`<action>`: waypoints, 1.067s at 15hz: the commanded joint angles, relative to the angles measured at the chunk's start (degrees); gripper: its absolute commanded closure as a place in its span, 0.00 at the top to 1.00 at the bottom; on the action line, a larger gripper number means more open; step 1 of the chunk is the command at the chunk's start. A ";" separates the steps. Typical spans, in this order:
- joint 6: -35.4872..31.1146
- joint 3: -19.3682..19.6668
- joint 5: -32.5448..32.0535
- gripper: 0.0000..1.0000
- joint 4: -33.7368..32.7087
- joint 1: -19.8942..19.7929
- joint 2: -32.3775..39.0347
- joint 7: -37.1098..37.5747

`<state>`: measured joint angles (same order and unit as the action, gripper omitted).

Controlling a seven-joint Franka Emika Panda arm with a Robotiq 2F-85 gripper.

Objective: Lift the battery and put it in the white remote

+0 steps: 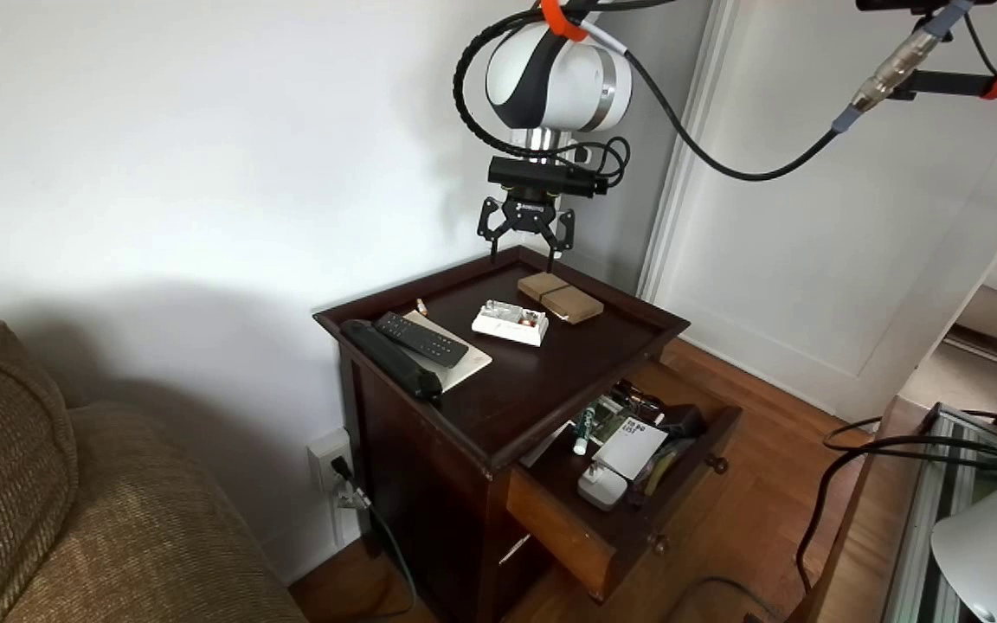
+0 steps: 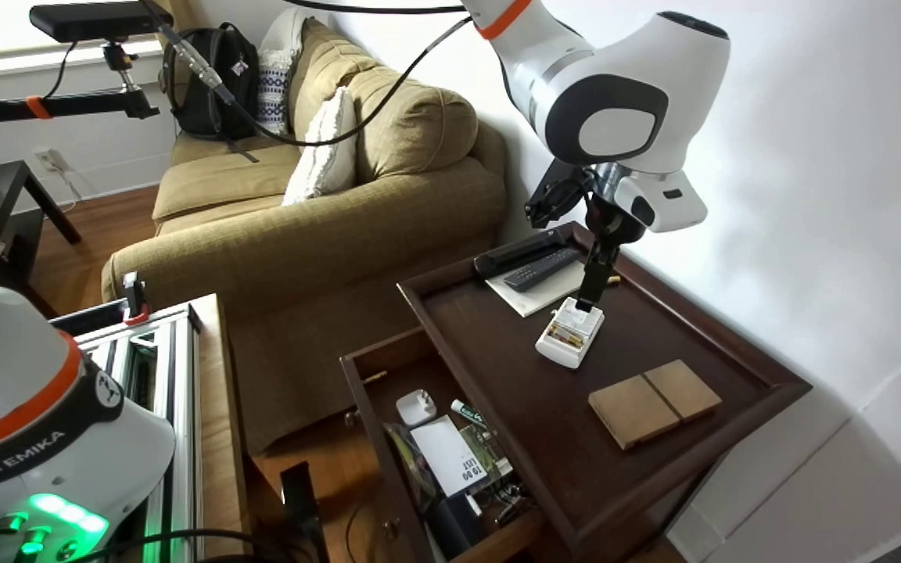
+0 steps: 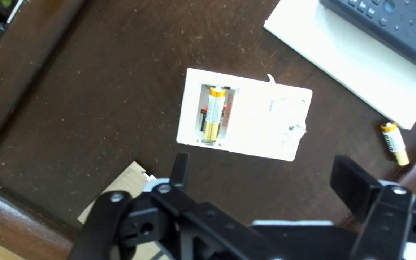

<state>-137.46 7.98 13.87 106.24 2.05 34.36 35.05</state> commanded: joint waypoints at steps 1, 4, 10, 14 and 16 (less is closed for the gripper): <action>-9.64 0.03 -0.95 1.00 7.82 2.08 -5.30 1.29; -14.87 1.24 -1.85 1.00 12.49 4.25 -8.78 4.30; -14.84 2.71 -3.16 1.00 20.11 5.36 -16.23 12.14; -14.48 3.97 -7.06 1.00 24.33 5.02 -21.20 16.75; -13.29 4.02 -8.89 1.00 26.19 4.04 -23.91 17.94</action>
<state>-152.31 11.30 8.69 127.68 6.65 15.94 49.51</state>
